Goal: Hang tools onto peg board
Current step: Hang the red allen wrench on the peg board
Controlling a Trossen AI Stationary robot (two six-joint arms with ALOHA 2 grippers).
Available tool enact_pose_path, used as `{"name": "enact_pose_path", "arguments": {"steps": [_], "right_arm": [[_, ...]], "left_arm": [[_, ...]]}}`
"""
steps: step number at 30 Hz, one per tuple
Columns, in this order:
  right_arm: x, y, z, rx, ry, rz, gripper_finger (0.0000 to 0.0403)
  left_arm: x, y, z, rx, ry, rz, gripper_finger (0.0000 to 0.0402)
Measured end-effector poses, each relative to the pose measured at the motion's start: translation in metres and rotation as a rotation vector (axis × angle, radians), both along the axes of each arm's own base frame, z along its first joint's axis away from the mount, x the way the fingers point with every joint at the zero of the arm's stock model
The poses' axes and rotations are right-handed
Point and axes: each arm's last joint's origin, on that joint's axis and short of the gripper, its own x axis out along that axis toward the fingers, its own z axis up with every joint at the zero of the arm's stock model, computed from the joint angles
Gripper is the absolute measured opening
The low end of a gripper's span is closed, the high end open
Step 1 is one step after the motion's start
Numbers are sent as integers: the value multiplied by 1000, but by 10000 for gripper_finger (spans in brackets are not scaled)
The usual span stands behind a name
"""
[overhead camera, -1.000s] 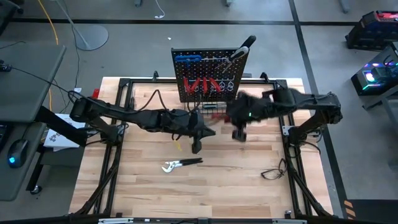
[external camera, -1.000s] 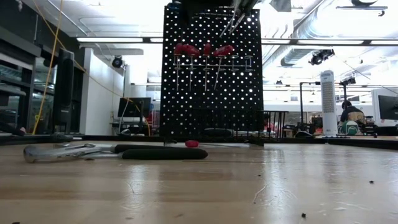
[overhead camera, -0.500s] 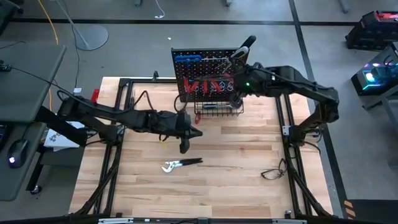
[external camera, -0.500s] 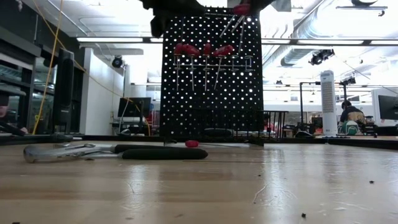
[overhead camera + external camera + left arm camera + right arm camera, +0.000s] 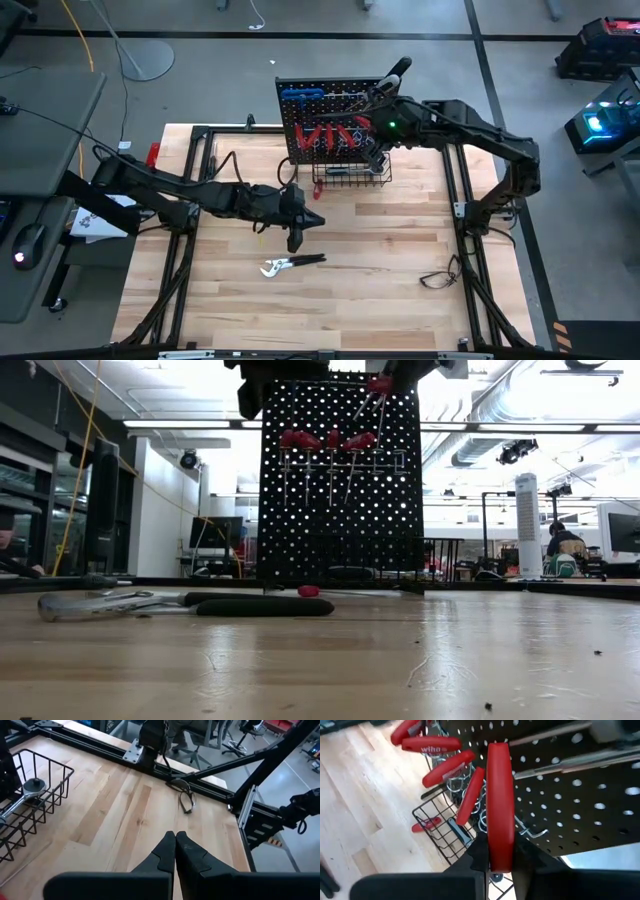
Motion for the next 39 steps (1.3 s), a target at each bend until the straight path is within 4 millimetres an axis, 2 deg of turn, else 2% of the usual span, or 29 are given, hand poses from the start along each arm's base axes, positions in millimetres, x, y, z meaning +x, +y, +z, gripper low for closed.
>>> {"name": "enact_pose_path", "arguments": {"steps": [8, 13, 20, 25, 28, 32, 36, 39], "right_arm": [[14, -12, -18, 52, 78, 1, 32], [16, -19, -24, 79, 94, -51, 38], [17, -20, -23, 36, 89, -78, 132], [17, -19, -23, 48, 81, -80, 172], [15, -13, -22, 81, 75, -58, 178], [3, 3, -13, 128, 70, 1, 180], [-15, 23, -8, 154, 118, 9, 180], [-30, 40, -2, 186, 116, 5, 180]], "left_arm": [[-1, -3, 0, -16, 2, -3, 0], [-1, -5, 0, -33, 3, -6, 0], [-1, -5, 0, -36, 3, -6, 0], [-1, -5, 0, -36, 3, -6, 0], [-2, -6, 1, -26, 4, -43, 0], [-13, -7, 2, 15, 75, -91, 0], [-23, -4, -12, 84, 246, -81, 0], [-21, -4, -24, 121, 326, -89, 0]]}}
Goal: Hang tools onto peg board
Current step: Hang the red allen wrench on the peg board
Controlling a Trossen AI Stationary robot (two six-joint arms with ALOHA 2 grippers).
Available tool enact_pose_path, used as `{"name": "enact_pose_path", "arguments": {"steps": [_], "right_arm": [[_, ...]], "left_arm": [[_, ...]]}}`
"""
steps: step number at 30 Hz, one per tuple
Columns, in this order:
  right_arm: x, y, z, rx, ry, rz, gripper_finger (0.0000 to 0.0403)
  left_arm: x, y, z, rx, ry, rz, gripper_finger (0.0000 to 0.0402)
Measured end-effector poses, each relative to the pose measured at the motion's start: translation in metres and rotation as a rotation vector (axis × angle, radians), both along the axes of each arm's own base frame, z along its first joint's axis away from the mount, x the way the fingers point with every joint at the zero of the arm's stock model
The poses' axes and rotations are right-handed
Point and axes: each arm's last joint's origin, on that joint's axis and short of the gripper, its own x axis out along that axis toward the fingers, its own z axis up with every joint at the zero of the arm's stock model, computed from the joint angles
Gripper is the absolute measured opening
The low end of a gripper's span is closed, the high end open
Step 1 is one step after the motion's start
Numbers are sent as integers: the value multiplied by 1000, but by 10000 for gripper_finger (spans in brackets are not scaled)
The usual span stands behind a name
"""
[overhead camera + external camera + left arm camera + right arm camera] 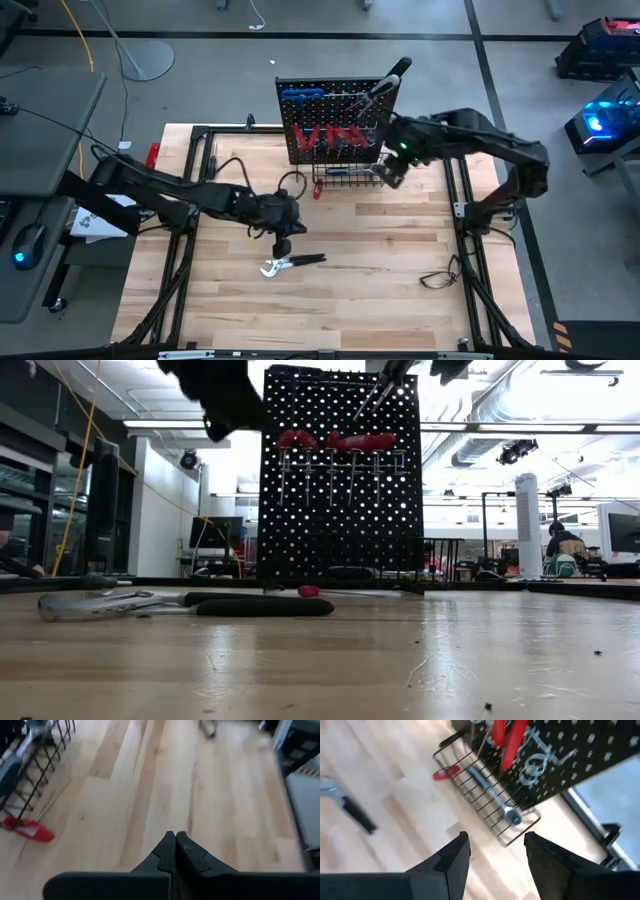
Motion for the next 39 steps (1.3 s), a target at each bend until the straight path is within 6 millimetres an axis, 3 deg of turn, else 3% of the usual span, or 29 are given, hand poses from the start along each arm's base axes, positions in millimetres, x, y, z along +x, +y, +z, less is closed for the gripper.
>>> {"name": "enact_pose_path", "arguments": {"steps": [7, 12, 17, 24, 31, 39], "right_arm": [[-8, 51, 4, 23, -74, 0, 181], [-7, 80, -15, -43, -83, -60, 181], [-11, 101, -30, -28, -82, -114, 181], [-16, 119, -35, 4, -129, -163, 181], [-21, 131, -35, 25, -153, -156, 181], [-22, 132, -35, 24, -153, -148, 181]], "left_arm": [[32, 14, -42, 59, 74, 96, 0], [53, 30, -75, 169, 71, 322, 0], [59, 44, -100, 256, 94, 562, 0], [74, 50, -125, 241, 40, 629, 0], [74, 67, -129, 260, 12, 751, 0], [78, 87, -139, 201, 11, 776, 0]]}}
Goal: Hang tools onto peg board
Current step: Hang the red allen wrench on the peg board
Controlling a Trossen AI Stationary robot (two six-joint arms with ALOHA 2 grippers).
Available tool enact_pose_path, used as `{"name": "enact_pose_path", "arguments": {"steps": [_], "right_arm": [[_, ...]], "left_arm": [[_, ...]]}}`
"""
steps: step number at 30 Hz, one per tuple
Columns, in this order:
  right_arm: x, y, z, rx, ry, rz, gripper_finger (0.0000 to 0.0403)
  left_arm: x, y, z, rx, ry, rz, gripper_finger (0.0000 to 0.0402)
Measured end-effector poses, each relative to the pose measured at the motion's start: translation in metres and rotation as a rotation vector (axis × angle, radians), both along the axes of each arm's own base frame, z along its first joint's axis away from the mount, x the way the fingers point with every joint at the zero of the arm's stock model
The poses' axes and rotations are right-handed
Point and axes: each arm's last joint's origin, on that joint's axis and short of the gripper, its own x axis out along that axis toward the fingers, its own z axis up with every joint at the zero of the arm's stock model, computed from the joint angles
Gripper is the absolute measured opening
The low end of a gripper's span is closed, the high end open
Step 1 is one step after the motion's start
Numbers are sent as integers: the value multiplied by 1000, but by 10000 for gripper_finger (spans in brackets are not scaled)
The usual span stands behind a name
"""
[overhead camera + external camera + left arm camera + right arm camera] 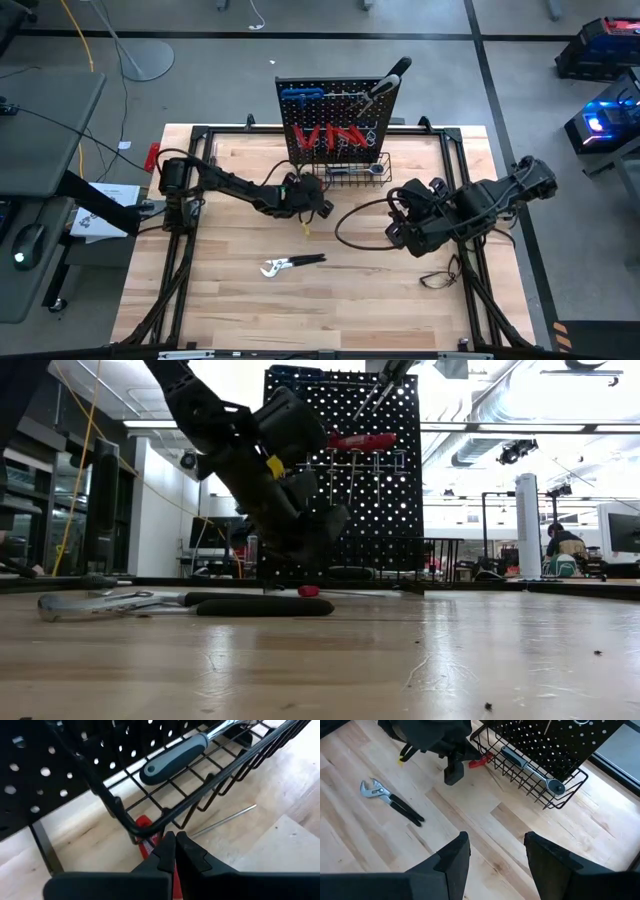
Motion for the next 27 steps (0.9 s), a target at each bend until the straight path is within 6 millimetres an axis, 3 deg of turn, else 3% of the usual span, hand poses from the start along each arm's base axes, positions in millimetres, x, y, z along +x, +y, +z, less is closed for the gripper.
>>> {"name": "enact_pose_path", "arguments": {"steps": [15, 21, 27], "right_arm": [[0, 1, 0, 5, -7, -2, 181], [0, 1, 0, 14, -10, -9, 181], [0, 1, 0, 14, -6, 0, 181]], "left_arm": [[2, -1, -29, -92, 31, 14, 0], [1, -21, -31, -158, 64, -73, 0], [1, -56, -32, -228, 59, -167, 0]]}}
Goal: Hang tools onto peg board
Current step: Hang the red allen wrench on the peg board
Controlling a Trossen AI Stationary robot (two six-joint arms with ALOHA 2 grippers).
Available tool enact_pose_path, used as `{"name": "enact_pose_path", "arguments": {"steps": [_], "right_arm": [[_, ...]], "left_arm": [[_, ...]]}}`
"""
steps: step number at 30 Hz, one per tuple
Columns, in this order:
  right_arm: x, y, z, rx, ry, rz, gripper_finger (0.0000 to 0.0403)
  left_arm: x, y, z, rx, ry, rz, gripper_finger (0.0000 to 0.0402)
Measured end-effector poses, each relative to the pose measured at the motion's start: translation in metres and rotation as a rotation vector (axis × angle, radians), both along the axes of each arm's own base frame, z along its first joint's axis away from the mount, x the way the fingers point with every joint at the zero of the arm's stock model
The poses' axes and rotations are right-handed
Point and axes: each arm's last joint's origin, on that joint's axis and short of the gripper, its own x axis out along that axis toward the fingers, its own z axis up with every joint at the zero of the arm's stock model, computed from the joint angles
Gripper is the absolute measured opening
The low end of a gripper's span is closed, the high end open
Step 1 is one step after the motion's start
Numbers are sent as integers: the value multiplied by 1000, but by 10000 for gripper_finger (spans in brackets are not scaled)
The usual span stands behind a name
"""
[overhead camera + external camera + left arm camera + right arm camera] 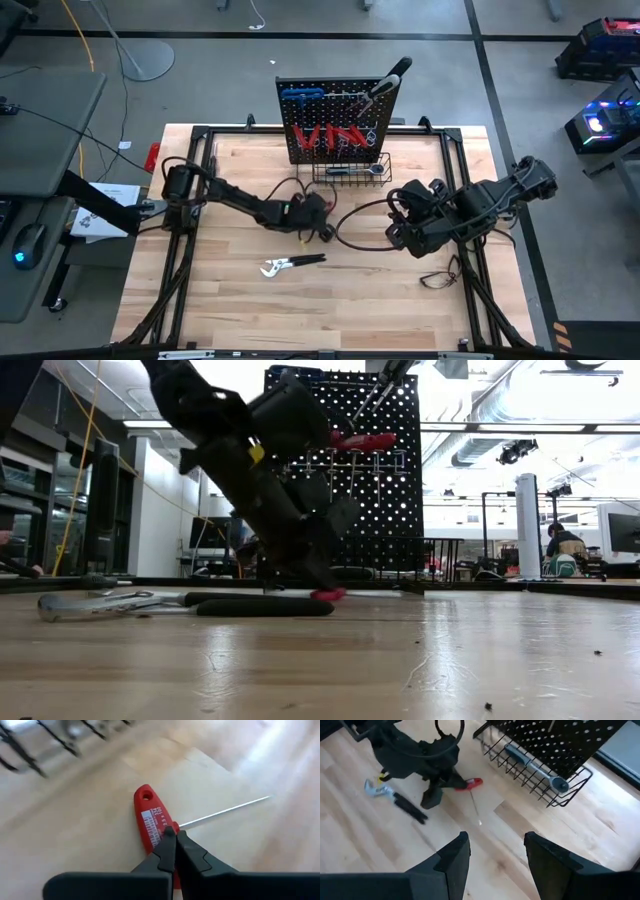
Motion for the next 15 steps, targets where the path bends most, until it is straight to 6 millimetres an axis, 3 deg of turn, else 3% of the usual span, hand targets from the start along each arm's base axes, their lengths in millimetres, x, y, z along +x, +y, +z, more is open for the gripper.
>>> {"name": "enact_pose_path", "arguments": {"steps": [9, 15], "right_arm": [[11, 10, -8, 62, 57, 267, 181], [40, 14, -55, 124, 11, 354, 181]], "left_arm": [[-3, -46, 14, -67, -75, -148, 0], [-2, -64, 17, -136, -148, -187, 0]]}}
